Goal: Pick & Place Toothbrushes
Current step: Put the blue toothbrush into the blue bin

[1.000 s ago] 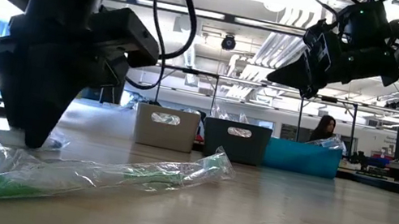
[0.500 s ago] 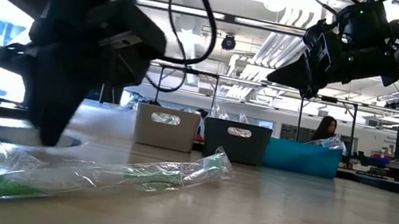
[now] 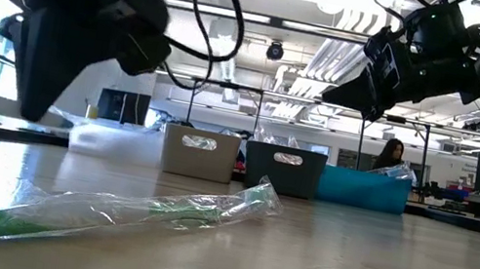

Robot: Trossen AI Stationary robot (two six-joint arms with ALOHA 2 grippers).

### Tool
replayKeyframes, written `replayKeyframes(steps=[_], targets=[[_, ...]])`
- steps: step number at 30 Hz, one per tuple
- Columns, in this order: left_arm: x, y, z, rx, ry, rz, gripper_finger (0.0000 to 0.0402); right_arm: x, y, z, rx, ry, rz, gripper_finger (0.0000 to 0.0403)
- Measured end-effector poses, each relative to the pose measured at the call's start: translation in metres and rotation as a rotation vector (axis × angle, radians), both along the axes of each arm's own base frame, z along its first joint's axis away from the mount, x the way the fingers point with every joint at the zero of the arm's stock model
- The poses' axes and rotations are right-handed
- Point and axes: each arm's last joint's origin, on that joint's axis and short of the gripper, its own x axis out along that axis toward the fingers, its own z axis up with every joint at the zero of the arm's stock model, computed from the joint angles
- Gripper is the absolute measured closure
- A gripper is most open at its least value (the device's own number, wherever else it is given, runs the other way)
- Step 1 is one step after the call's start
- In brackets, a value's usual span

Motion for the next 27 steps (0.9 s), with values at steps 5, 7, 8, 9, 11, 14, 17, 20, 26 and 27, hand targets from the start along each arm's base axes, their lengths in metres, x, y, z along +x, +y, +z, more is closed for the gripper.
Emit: replayKeyframes(steps=[5,7,8,9,11,14,17,20,26,27], targets=[[-0.010,0.004,0.012,0.051,-0.001,-0.064,0.0386,0.000,0.000,0.000,0.001,0.001,0.001,0.0399],[-0.012,0.006,0.016,0.072,-0.019,-0.092,0.0387,0.000,0.000,0.000,0.001,0.001,0.001,0.0400],[-0.013,0.006,0.017,0.090,-0.029,-0.106,0.0387,0.000,0.000,0.000,0.001,0.001,0.002,0.0400],[-0.014,0.008,0.019,0.100,-0.034,-0.120,0.0387,0.000,0.000,0.000,0.001,0.001,0.001,0.0399],[-0.014,0.012,0.021,0.124,-0.045,-0.138,0.0387,0.000,0.000,0.000,0.000,-0.001,0.001,0.0399],[-0.013,0.025,0.023,0.155,-0.047,-0.156,0.0387,0.000,0.000,0.002,-0.009,-0.021,0.001,0.0400],[-0.009,0.041,0.024,0.163,-0.063,-0.183,0.0387,0.000,0.000,0.002,-0.035,-0.015,0.010,0.0399],[-0.004,0.061,0.024,0.170,-0.091,-0.215,0.0387,0.000,0.000,0.002,-0.048,-0.015,0.013,0.0400],[0.007,0.106,0.025,0.201,-0.197,-0.258,0.0387,-0.001,0.002,-0.002,-0.010,0.018,0.072,0.0400],[0.009,0.113,0.026,0.205,-0.226,-0.269,0.0387,-0.001,0.003,-0.003,0.003,0.026,0.092,0.0400]])
